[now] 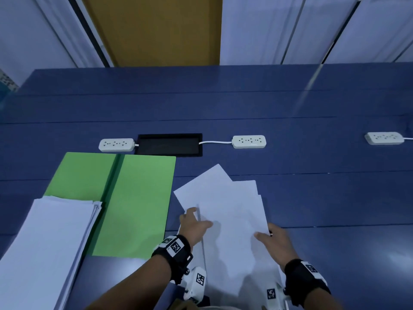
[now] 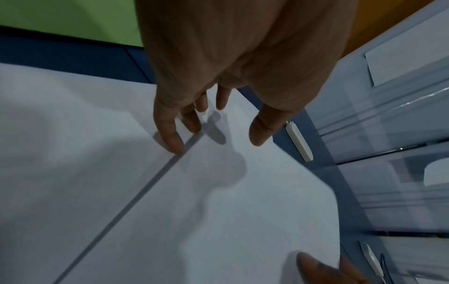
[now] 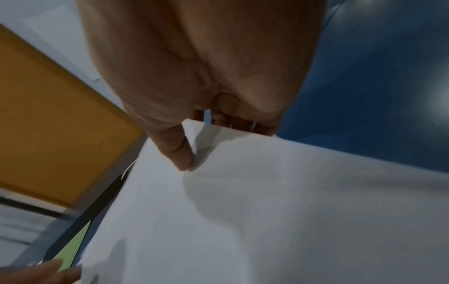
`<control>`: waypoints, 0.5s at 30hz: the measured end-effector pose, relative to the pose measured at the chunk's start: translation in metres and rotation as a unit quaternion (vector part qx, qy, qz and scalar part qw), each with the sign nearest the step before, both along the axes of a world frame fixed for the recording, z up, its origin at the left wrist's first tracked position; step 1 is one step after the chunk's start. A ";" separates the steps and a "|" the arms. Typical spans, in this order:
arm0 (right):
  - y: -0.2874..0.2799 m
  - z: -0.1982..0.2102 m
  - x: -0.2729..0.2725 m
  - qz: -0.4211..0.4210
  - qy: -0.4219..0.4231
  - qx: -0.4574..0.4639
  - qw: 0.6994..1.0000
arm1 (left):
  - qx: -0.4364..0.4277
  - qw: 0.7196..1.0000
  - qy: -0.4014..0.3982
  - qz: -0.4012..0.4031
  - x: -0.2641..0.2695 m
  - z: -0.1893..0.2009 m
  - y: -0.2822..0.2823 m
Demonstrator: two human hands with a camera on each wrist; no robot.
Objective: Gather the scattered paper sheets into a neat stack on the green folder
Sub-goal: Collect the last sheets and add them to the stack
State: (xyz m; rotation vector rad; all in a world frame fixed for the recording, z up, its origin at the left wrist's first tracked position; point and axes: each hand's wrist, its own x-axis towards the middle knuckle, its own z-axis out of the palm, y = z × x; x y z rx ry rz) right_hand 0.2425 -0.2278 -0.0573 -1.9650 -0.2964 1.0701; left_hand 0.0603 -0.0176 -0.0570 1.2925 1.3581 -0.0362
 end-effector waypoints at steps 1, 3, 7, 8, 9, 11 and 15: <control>0.001 0.002 -0.001 0.007 -0.001 0.006 1.000 | -0.008 1.000 -0.006 -0.008 0.000 0.001 -0.001; 0.004 0.006 -0.004 0.031 0.003 0.022 0.999 | -0.015 1.000 -0.010 -0.023 0.000 0.002 -0.003; 0.010 0.003 0.004 -0.021 -0.038 0.007 0.999 | 0.001 0.997 -0.009 -0.070 -0.001 0.001 -0.006; 0.011 0.002 0.009 -0.038 -0.057 0.001 0.998 | 0.010 0.996 -0.007 -0.085 -0.002 0.000 -0.006; 0.013 0.001 0.014 -0.046 -0.078 -0.002 0.996 | 0.014 0.995 -0.010 -0.096 -0.003 -0.004 -0.006; 0.020 0.001 0.023 -0.046 -0.095 -0.008 0.994 | 0.010 0.994 -0.021 -0.108 -0.005 -0.006 -0.009; 0.045 0.013 0.037 -0.045 -0.051 -0.017 0.998 | 0.014 0.990 -0.023 -0.140 -0.003 -0.004 -0.012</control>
